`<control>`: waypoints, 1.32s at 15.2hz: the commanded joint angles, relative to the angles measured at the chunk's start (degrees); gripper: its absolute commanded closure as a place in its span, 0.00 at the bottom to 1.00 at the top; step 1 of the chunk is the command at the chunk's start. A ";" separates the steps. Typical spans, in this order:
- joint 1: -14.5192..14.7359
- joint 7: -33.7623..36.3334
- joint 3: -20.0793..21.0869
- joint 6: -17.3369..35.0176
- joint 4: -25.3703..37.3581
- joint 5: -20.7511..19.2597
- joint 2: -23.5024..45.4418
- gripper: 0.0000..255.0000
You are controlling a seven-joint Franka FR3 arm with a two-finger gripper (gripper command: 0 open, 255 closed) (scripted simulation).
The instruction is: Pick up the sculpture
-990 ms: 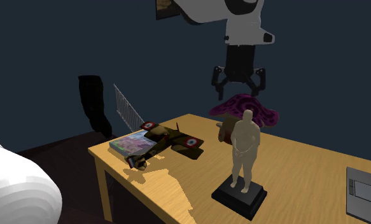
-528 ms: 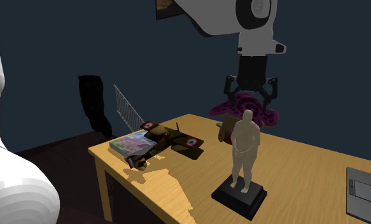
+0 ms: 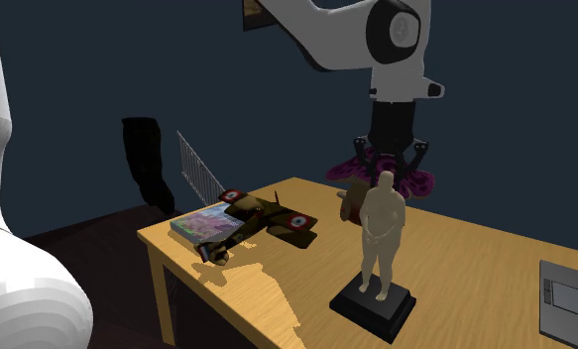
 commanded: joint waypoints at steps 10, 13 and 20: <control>0.03 0.22 -0.02 -2.04 1.50 -0.30 -0.55 1.00; 0.07 0.43 -0.03 -4.25 3.26 -0.57 -1.05 1.00; 0.09 0.77 -0.05 -9.49 7.86 -0.96 -1.76 1.00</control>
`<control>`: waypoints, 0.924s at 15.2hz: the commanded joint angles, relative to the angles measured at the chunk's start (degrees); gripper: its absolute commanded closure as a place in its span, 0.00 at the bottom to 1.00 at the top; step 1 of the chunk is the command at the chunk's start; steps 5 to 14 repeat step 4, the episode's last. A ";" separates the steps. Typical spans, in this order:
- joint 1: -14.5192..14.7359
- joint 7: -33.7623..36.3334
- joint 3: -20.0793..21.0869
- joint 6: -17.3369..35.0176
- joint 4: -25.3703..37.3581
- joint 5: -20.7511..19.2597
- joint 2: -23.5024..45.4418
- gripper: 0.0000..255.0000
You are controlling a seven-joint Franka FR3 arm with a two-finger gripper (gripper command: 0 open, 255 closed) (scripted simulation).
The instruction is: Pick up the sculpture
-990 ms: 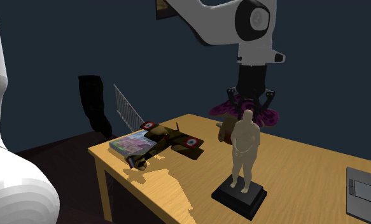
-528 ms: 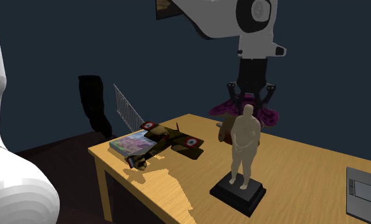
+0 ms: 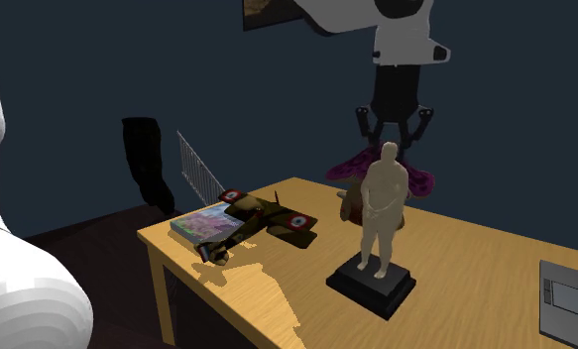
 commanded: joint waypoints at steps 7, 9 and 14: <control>0.01 0.14 0.01 -2.35 2.32 -0.07 -0.14 1.00; 0.01 0.14 0.01 -2.35 2.32 -0.07 -0.14 1.00; 0.01 0.14 0.01 -2.35 2.32 -0.07 -0.14 1.00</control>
